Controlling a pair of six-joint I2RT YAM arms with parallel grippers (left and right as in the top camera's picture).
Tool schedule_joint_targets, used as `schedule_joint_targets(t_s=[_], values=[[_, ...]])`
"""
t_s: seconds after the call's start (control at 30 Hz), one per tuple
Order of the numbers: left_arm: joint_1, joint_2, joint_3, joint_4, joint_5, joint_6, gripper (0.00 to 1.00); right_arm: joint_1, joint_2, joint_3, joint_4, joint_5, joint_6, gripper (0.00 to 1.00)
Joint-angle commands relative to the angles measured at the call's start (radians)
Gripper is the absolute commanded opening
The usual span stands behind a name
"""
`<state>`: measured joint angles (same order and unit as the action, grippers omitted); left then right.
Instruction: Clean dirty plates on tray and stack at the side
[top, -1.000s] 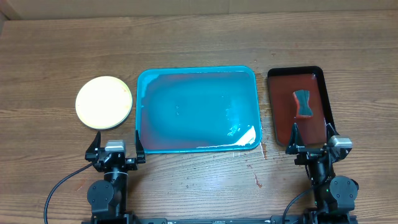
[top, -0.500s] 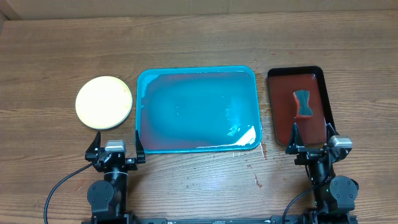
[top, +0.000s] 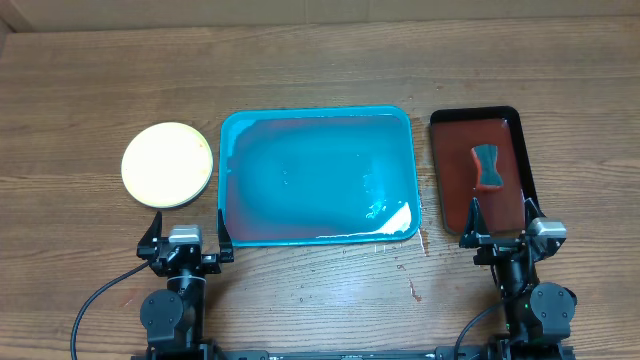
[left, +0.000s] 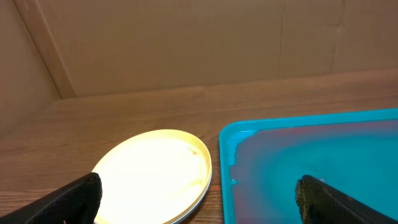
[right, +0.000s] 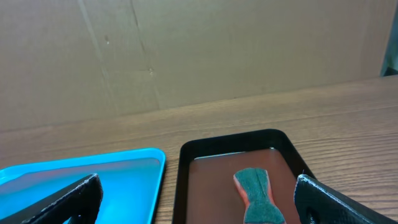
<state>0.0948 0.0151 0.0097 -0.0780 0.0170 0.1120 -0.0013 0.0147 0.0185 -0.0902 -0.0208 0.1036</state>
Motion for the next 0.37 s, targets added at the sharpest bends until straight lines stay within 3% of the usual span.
schedule_joint_targets(t_s=[0.0, 0.33], values=[[-0.003, -0.011, -0.005, 0.000, -0.006, 0.015, 1.00, -0.005, -0.012, -0.010, 0.006, 0.006, 0.000, 1.00], [-0.003, -0.011, -0.005, 0.000, -0.006, 0.015, 1.00, -0.005, -0.012, -0.010, 0.006, 0.006, 0.000, 1.00]])
